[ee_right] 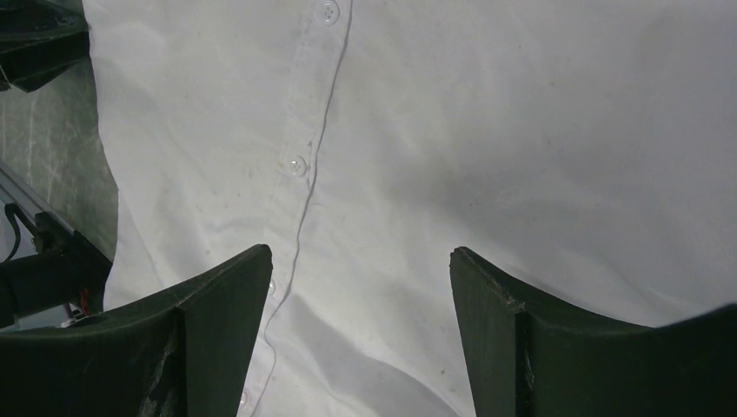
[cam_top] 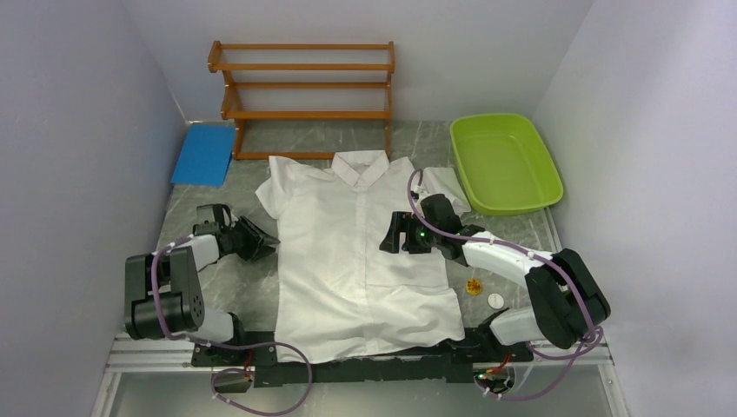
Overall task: Pin the brooch onto the clothing
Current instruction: Flatten out the clothes at the center of the board.
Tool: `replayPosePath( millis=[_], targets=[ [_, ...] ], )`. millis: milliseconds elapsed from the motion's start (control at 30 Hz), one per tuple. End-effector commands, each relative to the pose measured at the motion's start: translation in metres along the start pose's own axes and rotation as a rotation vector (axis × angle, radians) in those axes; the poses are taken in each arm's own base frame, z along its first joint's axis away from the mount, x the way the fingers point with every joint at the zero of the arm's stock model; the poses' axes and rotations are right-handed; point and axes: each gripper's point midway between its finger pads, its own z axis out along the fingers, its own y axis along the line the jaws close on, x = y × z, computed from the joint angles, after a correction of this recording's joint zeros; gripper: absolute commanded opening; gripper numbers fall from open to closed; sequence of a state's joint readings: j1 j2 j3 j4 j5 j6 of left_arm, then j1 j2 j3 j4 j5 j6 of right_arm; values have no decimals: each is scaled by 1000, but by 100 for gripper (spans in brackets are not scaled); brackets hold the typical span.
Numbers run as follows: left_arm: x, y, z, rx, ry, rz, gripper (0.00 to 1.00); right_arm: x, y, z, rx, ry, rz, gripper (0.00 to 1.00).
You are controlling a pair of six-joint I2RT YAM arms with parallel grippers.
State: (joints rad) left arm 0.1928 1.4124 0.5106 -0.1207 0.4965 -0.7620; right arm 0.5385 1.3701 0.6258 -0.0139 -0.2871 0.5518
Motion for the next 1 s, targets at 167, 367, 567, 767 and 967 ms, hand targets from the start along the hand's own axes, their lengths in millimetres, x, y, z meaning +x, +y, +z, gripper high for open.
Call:
replayPosePath(
  millis=[167, 367, 567, 767, 967],
  targets=[
    [6, 17, 15, -52, 8, -19, 27, -10, 4, -5, -4, -58, -13, 79],
    [-5, 5, 2, -38, -56, 9, 3, -8, 1, -3, 5, -51, -16, 79],
    [-21, 0, -26, -116, -146, 41, 17, -4, -5, 1, 22, -39, -13, 79],
    [-44, -27, -33, -63, -211, 73, 51, 4, -11, 3, 33, -26, 0, 78],
    [-85, -52, -19, -19, -269, 92, 53, 5, -12, 1, 40, -23, -9, 78]
  ],
)
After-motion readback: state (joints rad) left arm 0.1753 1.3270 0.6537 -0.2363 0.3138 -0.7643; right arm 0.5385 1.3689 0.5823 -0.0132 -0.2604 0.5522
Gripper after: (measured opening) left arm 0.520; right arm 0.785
